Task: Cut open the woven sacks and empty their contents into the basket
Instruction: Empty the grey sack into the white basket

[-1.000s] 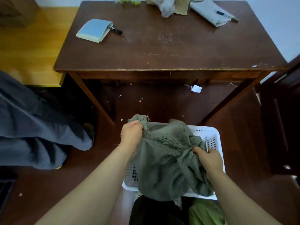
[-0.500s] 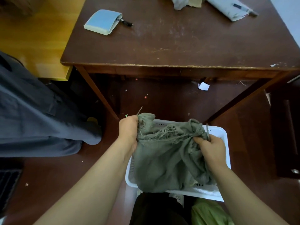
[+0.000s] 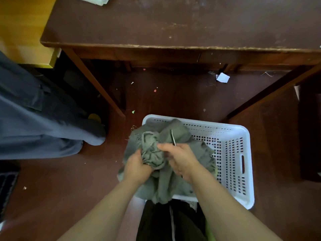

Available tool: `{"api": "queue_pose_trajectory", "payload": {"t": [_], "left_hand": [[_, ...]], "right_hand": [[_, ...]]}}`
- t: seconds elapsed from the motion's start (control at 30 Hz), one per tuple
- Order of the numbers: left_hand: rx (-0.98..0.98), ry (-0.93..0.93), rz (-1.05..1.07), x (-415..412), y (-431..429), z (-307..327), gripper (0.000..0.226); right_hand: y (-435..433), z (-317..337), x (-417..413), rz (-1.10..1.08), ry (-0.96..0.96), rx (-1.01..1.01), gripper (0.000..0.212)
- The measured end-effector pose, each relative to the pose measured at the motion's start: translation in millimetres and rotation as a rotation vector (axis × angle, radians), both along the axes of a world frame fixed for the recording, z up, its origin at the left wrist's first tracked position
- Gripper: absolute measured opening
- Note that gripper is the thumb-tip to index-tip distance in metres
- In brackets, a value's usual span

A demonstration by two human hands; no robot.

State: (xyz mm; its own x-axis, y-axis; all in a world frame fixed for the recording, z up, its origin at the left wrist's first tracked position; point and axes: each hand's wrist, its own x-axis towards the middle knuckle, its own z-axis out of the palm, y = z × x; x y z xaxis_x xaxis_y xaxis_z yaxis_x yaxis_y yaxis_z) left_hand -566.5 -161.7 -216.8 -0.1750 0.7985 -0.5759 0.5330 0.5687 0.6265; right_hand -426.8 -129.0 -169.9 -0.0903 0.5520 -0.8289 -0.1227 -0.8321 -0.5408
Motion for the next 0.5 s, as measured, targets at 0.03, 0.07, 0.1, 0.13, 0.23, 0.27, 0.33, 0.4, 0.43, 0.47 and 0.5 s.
{"api": "queue_pose_trajectory", "payload": {"t": [0.03, 0.07, 0.1, 0.13, 0.23, 0.27, 0.33, 0.4, 0.43, 0.47, 0.5], "left_hand": [[-0.048, 0.034, 0.033, -11.7, -4.3, -11.0, 0.049], [-0.119, 0.083, 0.057, -26.0, -9.1, -19.2, 0.048], [-0.189, 0.143, 0.089, -42.2, -13.4, -28.3, 0.044], [-0.252, 0.223, 0.127, -58.1, -17.9, -35.5, 0.036], [-0.345, 0.399, 0.244, -93.9, -30.0, -54.2, 0.036], [-0.354, 0.425, 0.268, -99.1, -32.7, -60.7, 0.04], [-0.374, 0.499, 0.282, -99.9, -33.1, -74.9, 0.045], [-0.462, 0.681, 0.176, -96.0, -28.9, -90.5, 0.055], [-0.496, 0.782, 0.08, -94.9, -24.7, -98.9, 0.059], [-0.514, 0.871, -0.027, -93.7, -19.6, -105.1, 0.059], [-0.532, 0.938, -0.136, -92.8, -13.3, -111.2, 0.058]], "right_hand": [[-0.2, -7.9, 4.3, -0.001, -0.016, -0.019, 0.016], [-0.7, -19.6, 10.6, -0.003, -0.069, -0.024, 0.019], [-1.7, -35.1, 18.0, -0.008, -0.148, -0.014, 0.018], [-3.8, -52.4, 26.7, -0.007, -0.238, -0.003, 0.014], [-13.7, -105.3, 50.7, 0.057, -0.538, -0.024, 0.014], [-17.8, -123.2, 59.1, 0.095, -0.596, -0.04, 0.017], [-24.4, -153.2, 71.1, 0.204, -0.655, -0.053, 0.014], [-29.0, -175.7, 76.6, 0.344, -0.669, -0.069, 0.023], [-29.2, -185.0, 77.8, 0.397, -0.673, -0.068, 0.03], [-28.2, -192.5, 78.3, 0.439, -0.678, -0.057, 0.032], [-26.5, -200.3, 77.7, 0.465, -0.681, -0.047, 0.033]]}}
